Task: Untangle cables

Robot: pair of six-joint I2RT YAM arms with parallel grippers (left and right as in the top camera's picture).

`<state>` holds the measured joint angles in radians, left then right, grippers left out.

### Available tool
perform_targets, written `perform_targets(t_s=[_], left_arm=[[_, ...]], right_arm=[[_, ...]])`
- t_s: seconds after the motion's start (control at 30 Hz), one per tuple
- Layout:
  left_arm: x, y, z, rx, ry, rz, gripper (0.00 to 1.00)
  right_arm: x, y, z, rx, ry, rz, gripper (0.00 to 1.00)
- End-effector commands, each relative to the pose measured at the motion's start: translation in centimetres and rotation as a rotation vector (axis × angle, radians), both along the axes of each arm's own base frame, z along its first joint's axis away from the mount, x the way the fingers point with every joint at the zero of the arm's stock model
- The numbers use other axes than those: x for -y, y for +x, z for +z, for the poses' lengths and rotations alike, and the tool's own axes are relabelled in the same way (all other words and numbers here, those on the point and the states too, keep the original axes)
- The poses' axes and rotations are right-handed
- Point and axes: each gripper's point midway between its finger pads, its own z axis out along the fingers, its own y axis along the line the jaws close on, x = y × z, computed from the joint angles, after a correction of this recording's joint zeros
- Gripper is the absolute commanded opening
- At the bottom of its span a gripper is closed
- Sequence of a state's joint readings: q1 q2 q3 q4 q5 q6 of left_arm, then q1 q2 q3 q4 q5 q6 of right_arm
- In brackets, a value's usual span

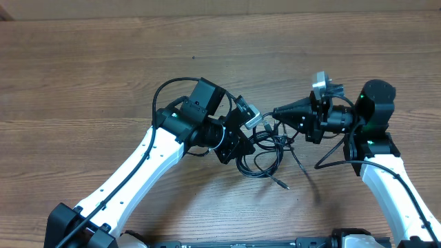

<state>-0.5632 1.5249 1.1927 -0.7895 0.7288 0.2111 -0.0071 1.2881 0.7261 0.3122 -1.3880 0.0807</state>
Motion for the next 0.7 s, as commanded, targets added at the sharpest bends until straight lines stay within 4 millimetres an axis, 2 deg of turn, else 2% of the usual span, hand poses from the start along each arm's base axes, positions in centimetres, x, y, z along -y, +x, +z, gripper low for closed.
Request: perform_targets(t_s=[0.0, 0.3, 0.53, 0.67], left_arm=[[0.0, -0.4, 0.2, -0.003, 0.005, -0.004, 0.04], [-0.1, -0.5, 0.2, -0.011, 0.01, -0.004, 0.05], [-0.1, -0.5, 0.2, -0.011, 0.011, -0.003, 0.04], [-0.1, -0.5, 0.2, -0.012, 0.011, -0.003, 0.05]], right_arm=[[0.2, 0.2, 1.4, -0.057, 0.027, -0.006, 0.04], [0.2, 0.1, 4.2, 0.026, 0.056, -0.003, 0.04], [0.3, 0.2, 4.2, 0.023, 0.057, -0.006, 0.05], [1.4, 0.8, 4.2, 0.021, 0.058, -0.047, 0.09]])
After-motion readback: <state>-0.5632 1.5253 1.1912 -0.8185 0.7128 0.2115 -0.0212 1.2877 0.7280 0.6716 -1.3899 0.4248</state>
